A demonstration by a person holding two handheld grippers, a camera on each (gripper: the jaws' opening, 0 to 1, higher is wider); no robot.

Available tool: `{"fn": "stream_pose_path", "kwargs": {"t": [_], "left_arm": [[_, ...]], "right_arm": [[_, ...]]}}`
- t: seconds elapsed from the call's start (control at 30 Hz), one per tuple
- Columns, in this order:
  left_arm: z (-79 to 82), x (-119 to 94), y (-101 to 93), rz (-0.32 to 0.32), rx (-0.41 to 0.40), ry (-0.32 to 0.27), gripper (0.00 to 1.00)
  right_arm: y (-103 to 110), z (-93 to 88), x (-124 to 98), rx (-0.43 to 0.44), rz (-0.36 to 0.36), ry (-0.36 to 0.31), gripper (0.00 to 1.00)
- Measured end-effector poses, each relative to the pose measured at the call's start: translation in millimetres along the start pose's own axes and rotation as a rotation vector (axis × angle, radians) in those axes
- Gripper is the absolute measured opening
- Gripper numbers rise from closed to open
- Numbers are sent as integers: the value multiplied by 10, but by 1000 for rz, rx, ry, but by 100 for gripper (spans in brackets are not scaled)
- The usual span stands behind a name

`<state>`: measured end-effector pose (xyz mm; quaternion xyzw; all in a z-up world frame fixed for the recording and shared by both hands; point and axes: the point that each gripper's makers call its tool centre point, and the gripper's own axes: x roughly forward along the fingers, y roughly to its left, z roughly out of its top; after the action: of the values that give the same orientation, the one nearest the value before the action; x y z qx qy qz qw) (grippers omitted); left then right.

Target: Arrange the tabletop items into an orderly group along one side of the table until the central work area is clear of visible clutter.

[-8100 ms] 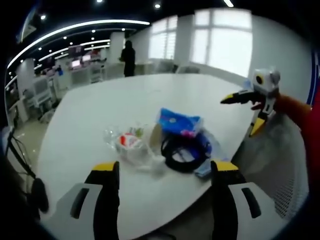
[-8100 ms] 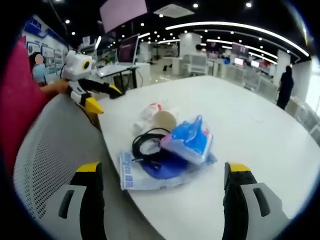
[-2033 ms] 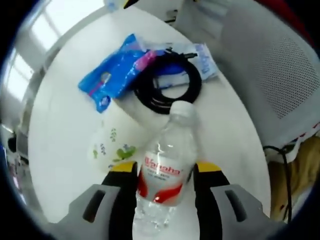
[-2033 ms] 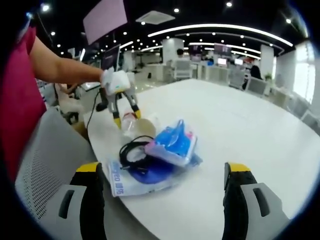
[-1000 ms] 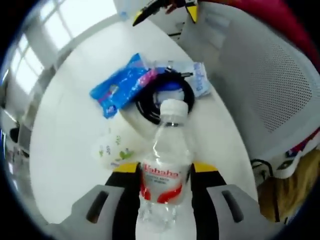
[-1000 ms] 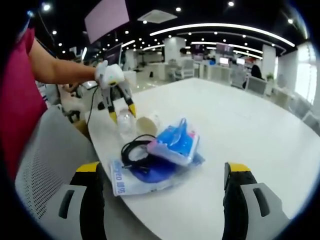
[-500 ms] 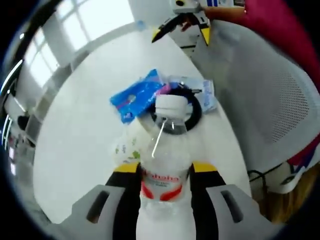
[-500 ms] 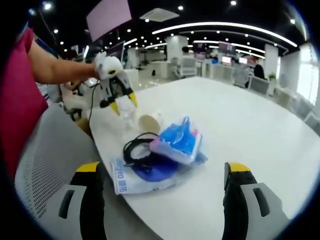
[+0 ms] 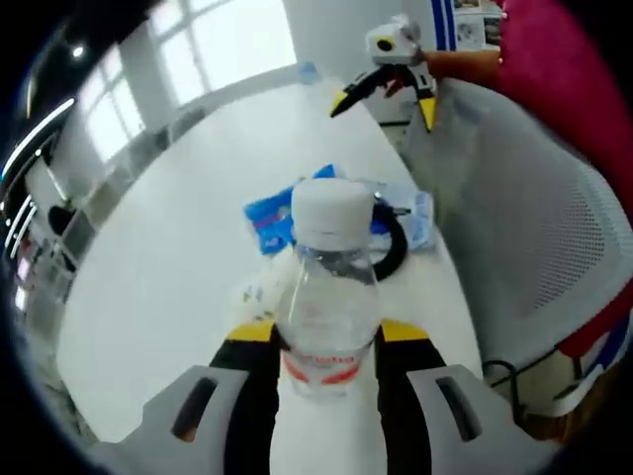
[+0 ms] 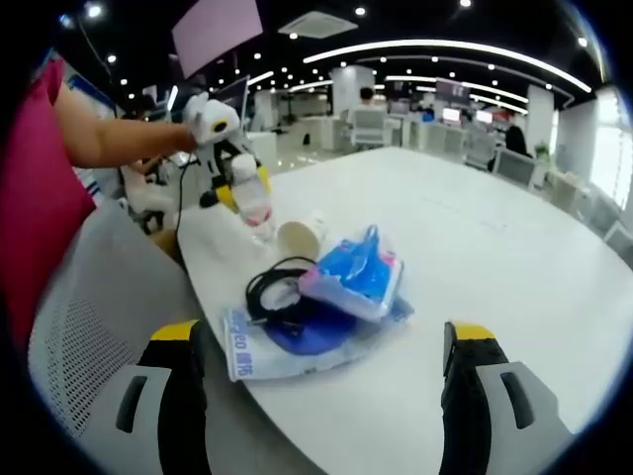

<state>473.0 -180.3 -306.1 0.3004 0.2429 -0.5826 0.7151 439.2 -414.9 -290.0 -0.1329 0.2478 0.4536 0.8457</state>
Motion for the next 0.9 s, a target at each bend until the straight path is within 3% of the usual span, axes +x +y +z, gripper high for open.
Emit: {"fn": "stream_pose_path", "kwargs": {"t": [0.5, 0.9], "left_arm": [[-151, -149, 84, 35, -177, -139, 35], [-232, -251, 42, 119, -240, -233, 35]], "right_arm": [[46, 30, 8, -19, 20, -12, 100], [80, 16, 33, -20, 50, -2, 99]]}}
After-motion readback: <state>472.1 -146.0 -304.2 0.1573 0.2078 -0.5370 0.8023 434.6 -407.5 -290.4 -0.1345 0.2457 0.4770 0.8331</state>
